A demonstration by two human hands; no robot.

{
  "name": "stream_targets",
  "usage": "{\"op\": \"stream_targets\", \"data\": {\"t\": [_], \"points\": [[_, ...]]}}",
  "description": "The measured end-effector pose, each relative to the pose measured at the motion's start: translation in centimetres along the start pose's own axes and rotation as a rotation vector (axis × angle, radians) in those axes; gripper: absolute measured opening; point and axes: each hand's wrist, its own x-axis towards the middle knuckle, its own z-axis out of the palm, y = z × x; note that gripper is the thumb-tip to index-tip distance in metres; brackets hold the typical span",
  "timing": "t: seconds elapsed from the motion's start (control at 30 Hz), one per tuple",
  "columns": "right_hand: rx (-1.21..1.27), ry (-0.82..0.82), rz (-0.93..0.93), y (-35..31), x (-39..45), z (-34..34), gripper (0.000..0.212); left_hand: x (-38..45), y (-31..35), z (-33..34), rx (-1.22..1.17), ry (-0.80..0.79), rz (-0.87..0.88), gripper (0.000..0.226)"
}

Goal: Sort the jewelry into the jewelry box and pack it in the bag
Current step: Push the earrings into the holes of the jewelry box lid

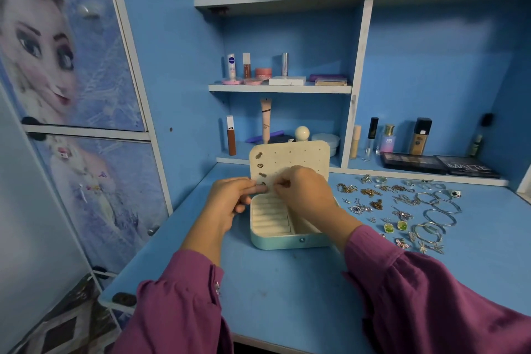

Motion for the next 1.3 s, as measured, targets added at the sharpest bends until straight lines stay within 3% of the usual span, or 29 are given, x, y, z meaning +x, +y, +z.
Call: {"op": "stream_targets", "data": {"t": [0.47,0.63,0.9,1.3], "points": [[0.275,-0.354,0.136,8.2,-3.4,-7.7,0.005,-0.1,0.5,-0.4,-0.001,-0.066,-0.102,0.021],[0.300,-0.251,0.137,8.9,-3.5,-8.3,0.006,-0.5,0.8,-0.4,-0.001,-0.069,-0.123,0.010],[0.049,-0.414,0.206,10.2,-3.9,-8.3,0.002,-0.9,0.9,-0.8,0.010,-0.089,-0.117,0.007],[-0.022,-0.469,0.214,9.8,-3.9,-8.1,0.007,-1.1,0.9,-1.0,0.014,-0.100,-0.104,0.012]]}}
